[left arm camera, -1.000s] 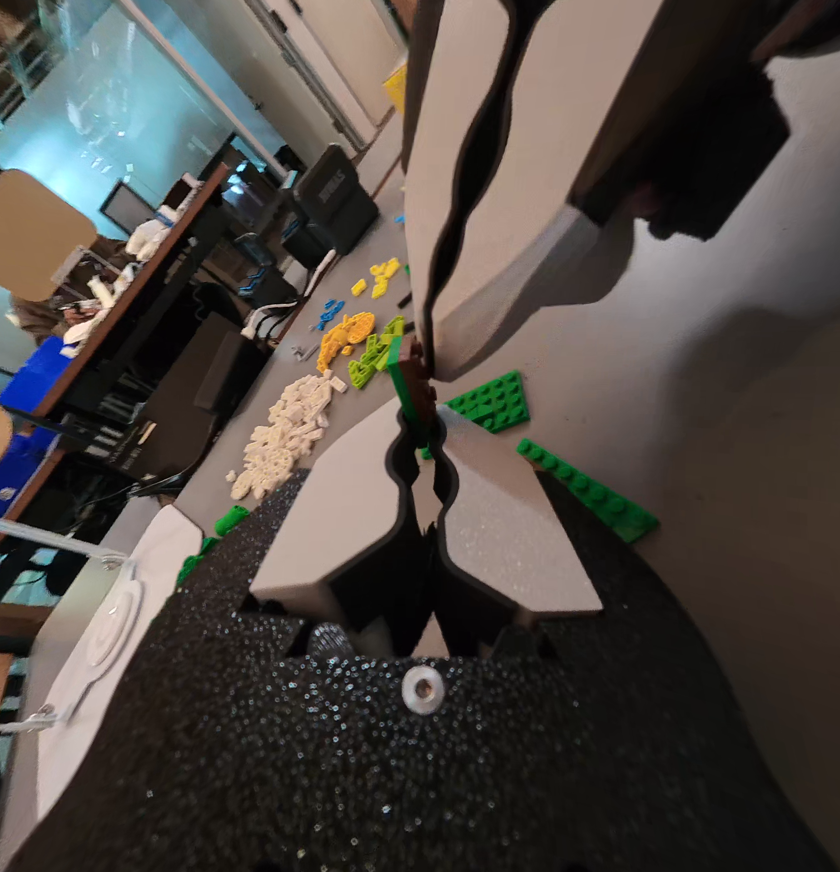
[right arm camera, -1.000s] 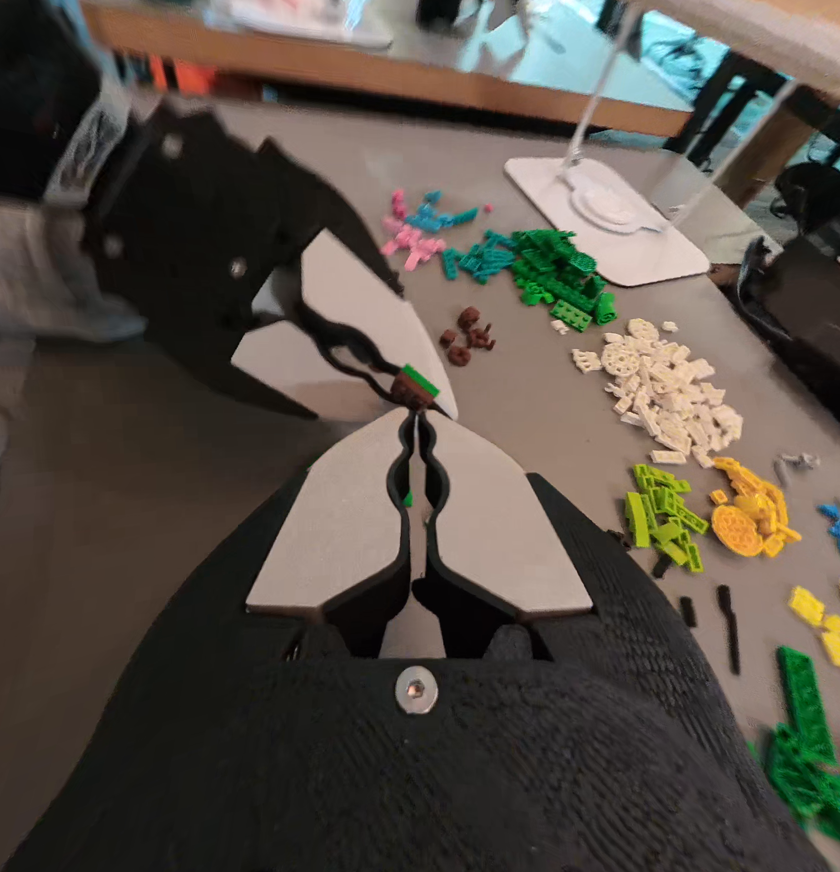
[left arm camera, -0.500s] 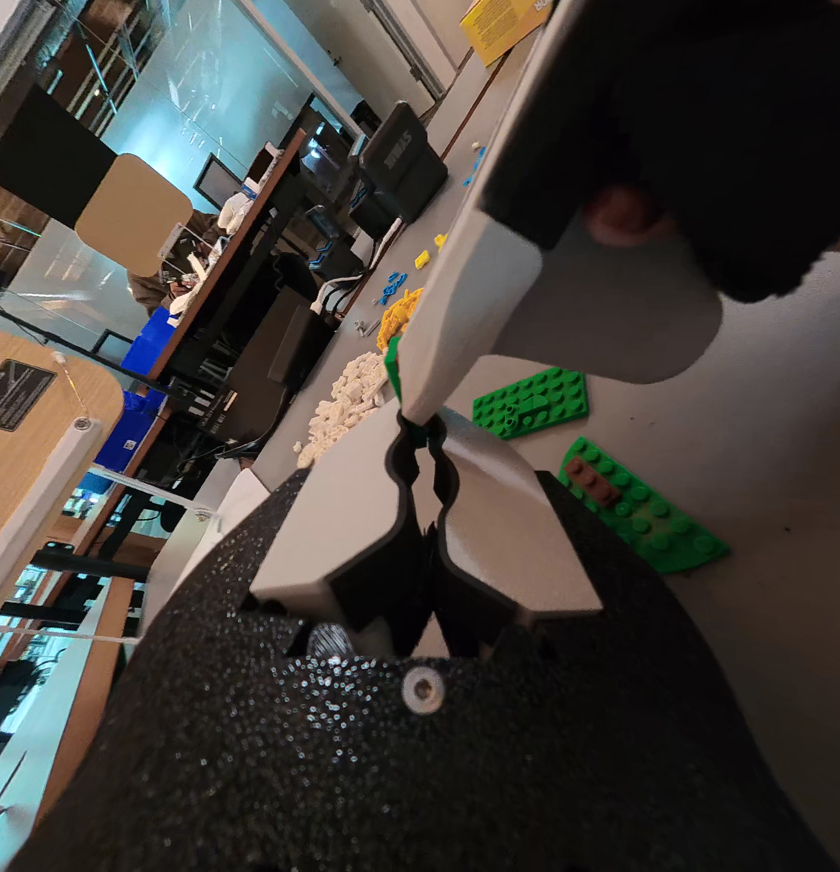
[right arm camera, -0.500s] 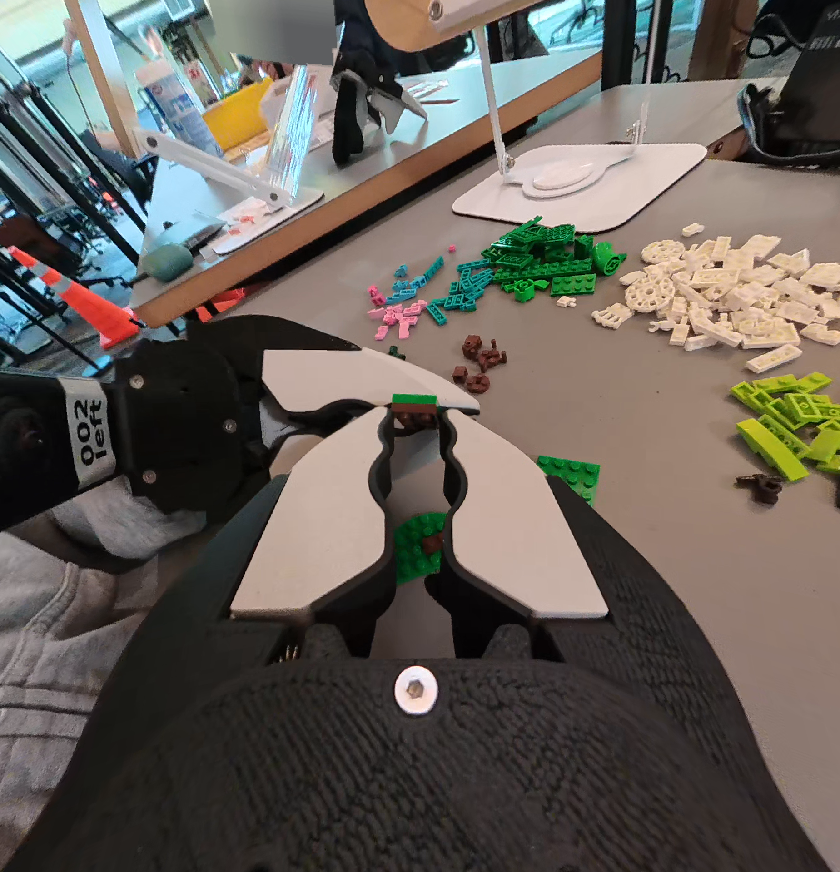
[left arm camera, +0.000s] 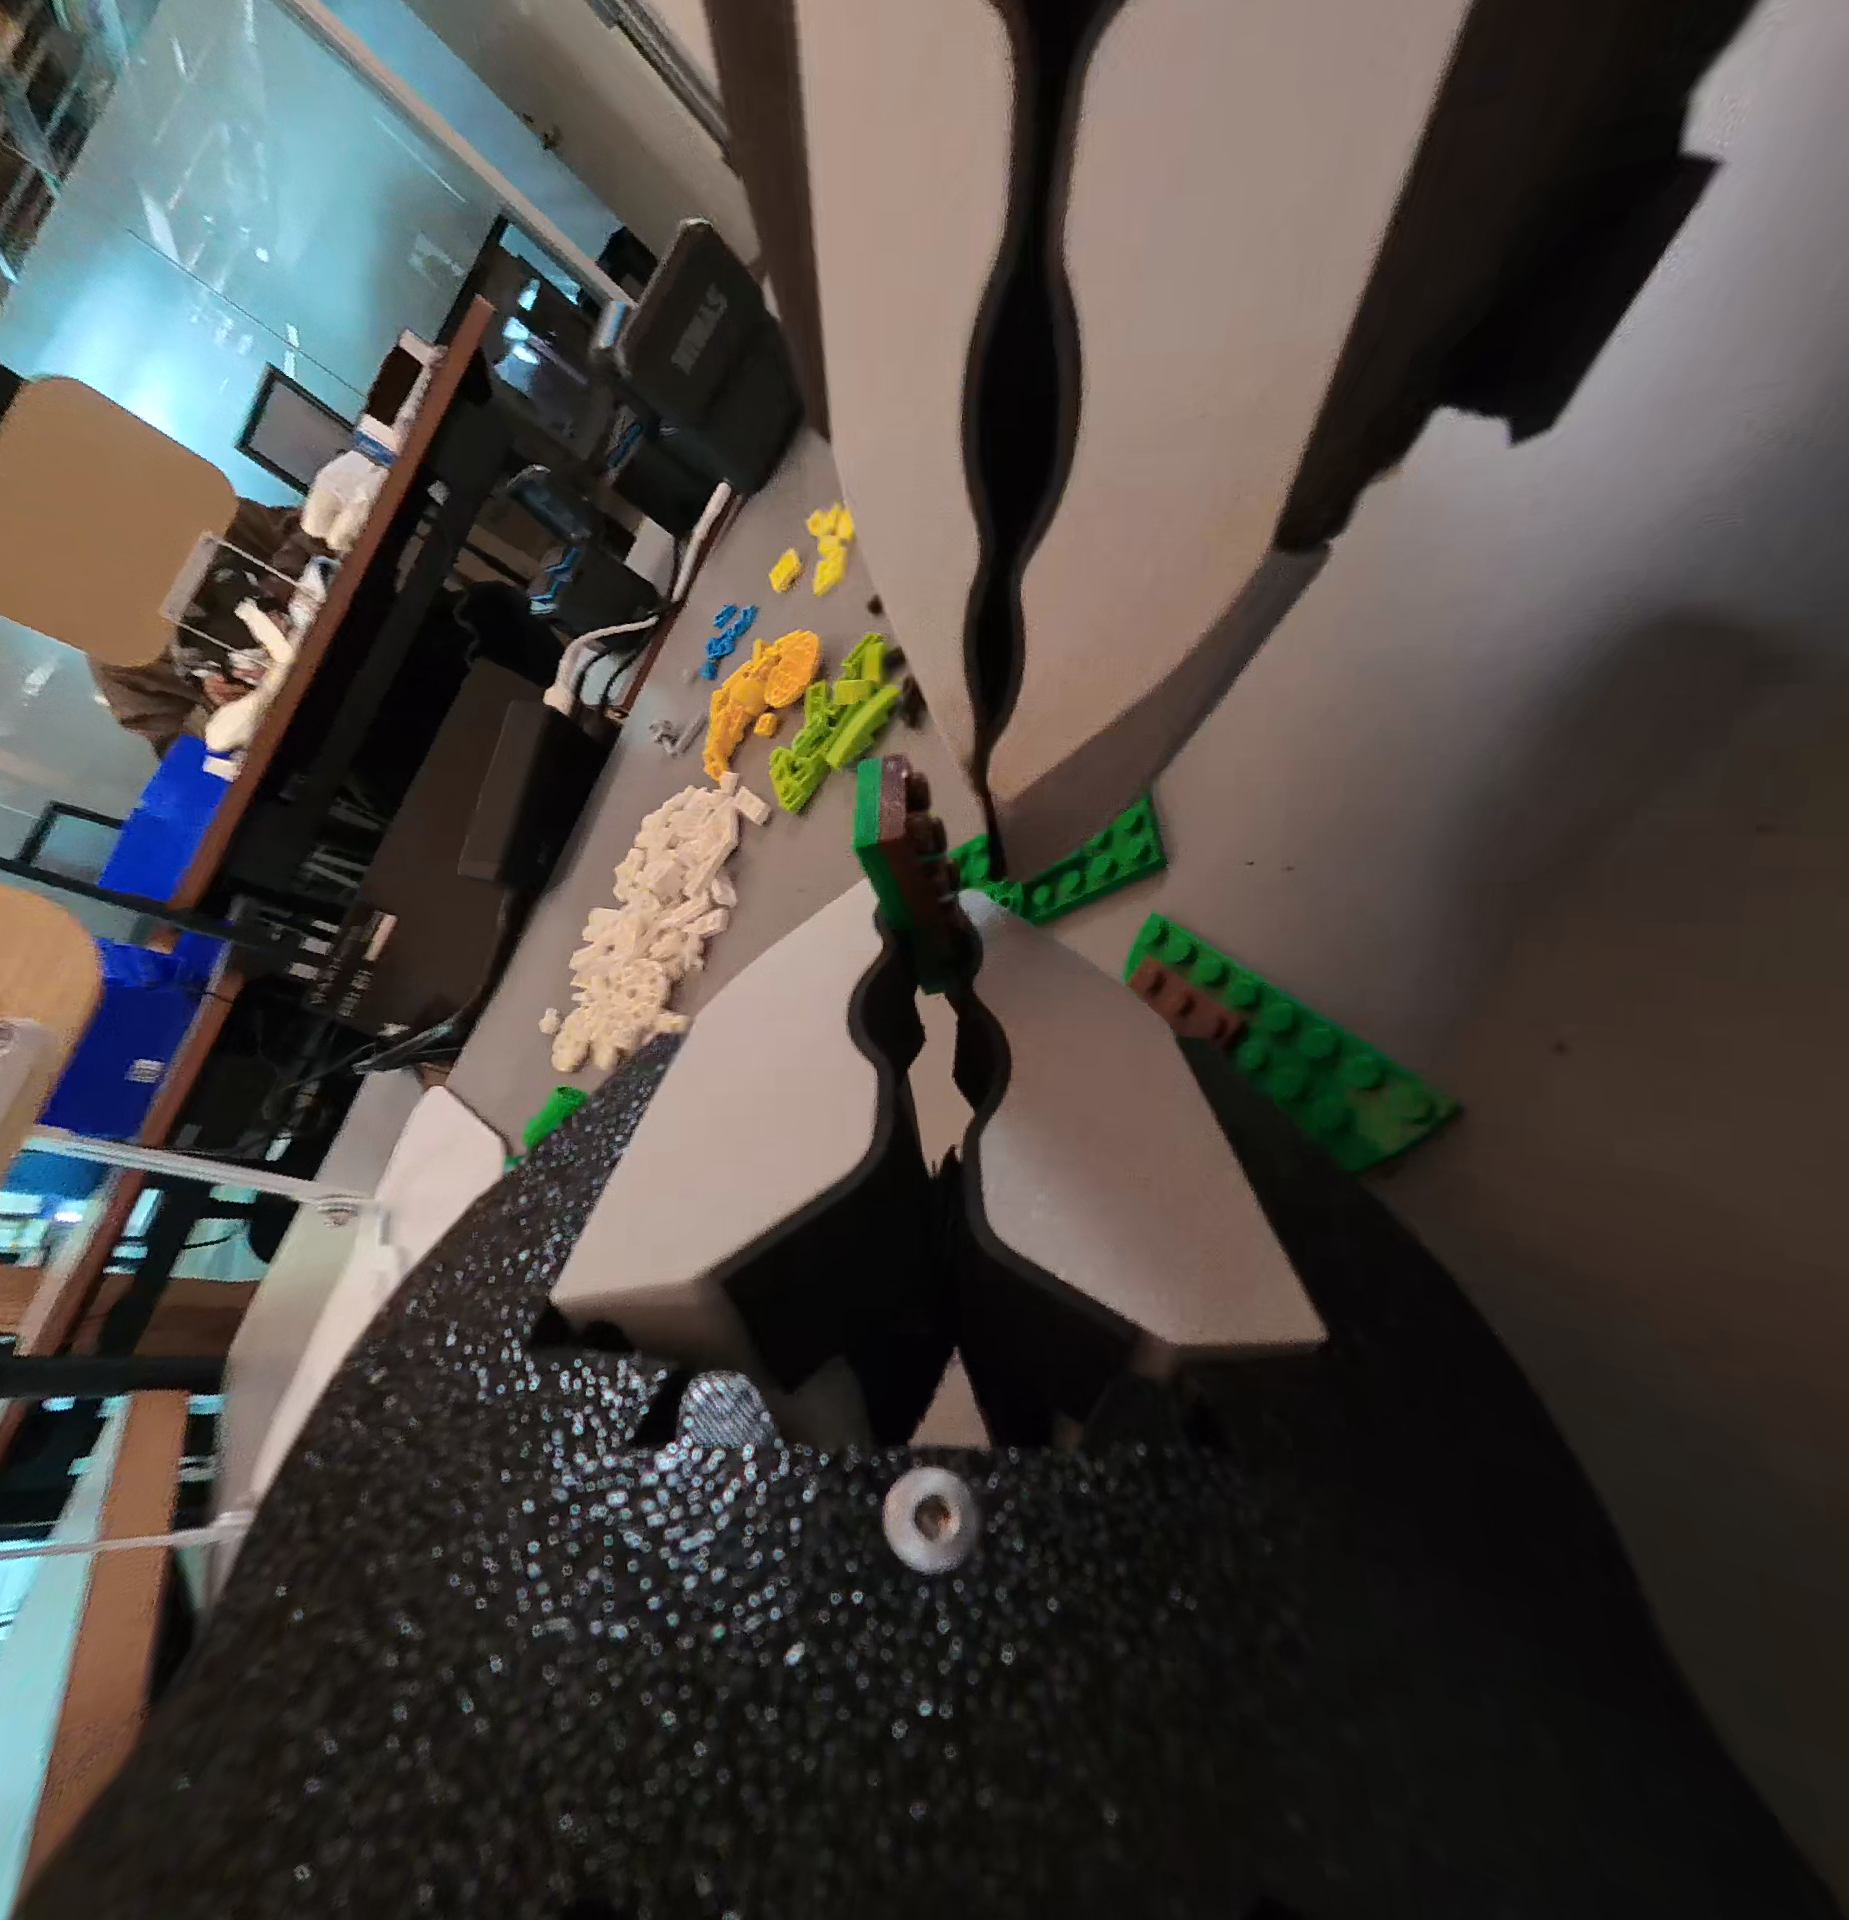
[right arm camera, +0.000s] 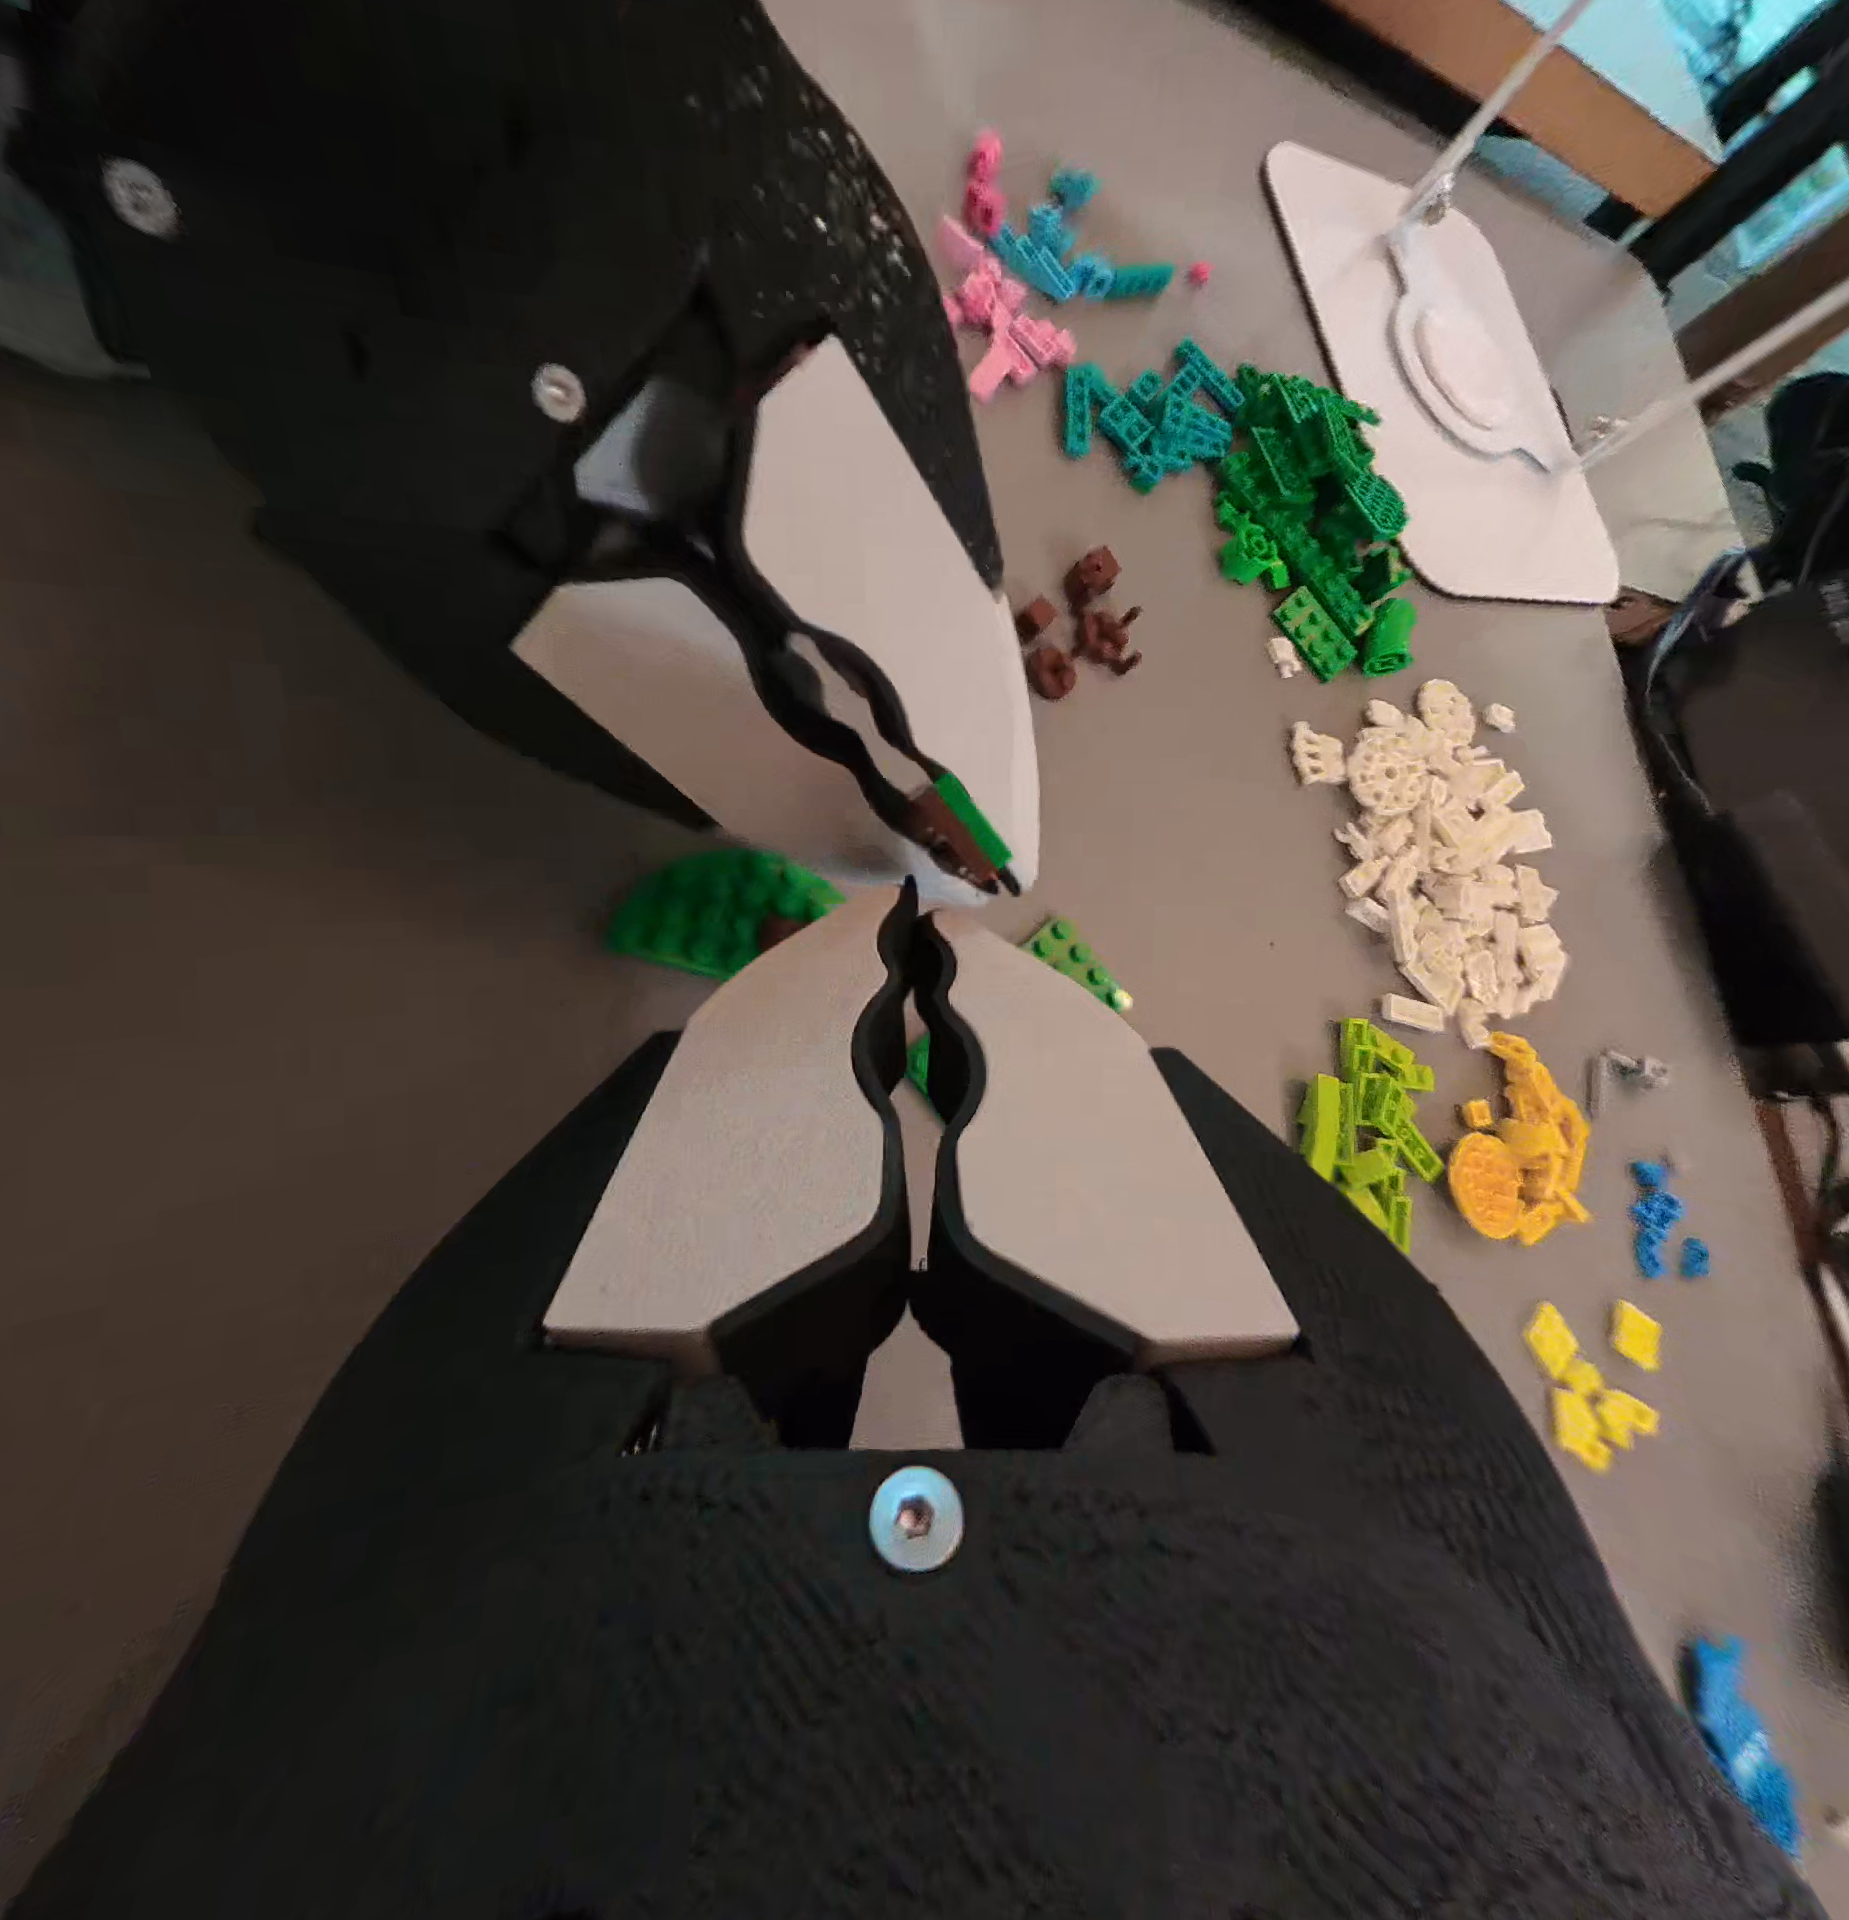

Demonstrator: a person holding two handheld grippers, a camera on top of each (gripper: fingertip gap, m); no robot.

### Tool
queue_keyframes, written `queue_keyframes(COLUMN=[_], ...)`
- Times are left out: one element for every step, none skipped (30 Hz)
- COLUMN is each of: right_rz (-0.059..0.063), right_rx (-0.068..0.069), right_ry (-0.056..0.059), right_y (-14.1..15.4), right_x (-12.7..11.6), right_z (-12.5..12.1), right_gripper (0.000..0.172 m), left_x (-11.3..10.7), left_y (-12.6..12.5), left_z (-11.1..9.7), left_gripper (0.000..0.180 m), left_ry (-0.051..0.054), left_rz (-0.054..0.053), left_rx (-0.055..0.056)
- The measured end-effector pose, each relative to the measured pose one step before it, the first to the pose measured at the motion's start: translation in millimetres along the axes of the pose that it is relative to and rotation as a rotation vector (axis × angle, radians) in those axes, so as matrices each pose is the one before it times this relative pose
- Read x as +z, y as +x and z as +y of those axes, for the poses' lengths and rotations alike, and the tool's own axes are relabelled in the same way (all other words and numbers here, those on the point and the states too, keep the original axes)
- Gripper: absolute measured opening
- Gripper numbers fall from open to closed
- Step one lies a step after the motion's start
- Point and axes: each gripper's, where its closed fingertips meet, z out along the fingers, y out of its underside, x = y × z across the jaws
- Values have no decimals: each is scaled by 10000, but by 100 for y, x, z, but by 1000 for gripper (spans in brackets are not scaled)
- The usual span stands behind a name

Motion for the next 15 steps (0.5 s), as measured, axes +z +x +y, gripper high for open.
queue_keyframes(right_rz=[-172, -15, 118, 167, 356, 280, 129, -71, -270, -209, -136, -18, 79, 135, 197], right_rx=[234, 468, 494, 312, 324, 528, 914, 1086, 953, 741, 506, 322, 204, 165, 88], right_ry=[250, 298, 210, 211, 279, 303, 231, 150, 225, 277, 257, 260, 283, 227, 194], right_y=[-216, 159, 416, 429, 583, 485, 351, 126, -204, -199, -181, -62, 51, 125, 262], right_x=[-46, -134, -190, -216, -223, -188, -64, 77, 161, 146, 127, 72, 15, 1, -45], right_z=[-318, -390, -261, -210, -287, -319, -247, -145, -234, -151, -106, -146, -222, -190, -166], right_gripper=[0, 0, 0, 3, 9, 14, 19, 24, 26, 26, 26, 26, 25, 24, 19], left_x=[54, 44, 11, 19, 24, 12, 27, 39, 56, 42, 22, 35, 42, 18, -21], left_y=[73, -117, -55, -78, -211, -330, -416, -454, -254, -124, -40, -30, -82, -113, -97], left_z=[60, 45, 6, -4, -4, -11, -29, -50, -119, -164, -143, -119, -44, -43, -86], left_gripper=[3, 3, 3, 3, 3, 3, 3, 3, 3, 3, 3, 3, 3, 3, 3], left_ry=[-29, -42, -28, -27, -7, -21, -59, -70, -52, -19, -23, -6, -44, -23, 26], left_rz=[73, -93, -18, 69, 32, -85, -209, -305, -229, -155, -78, -49, -60, -88, -54], left_rx=[-139, 35, -62, -248, -282, -234, -95, 25, 65, 25, -26, -56, -43, 20, -8])
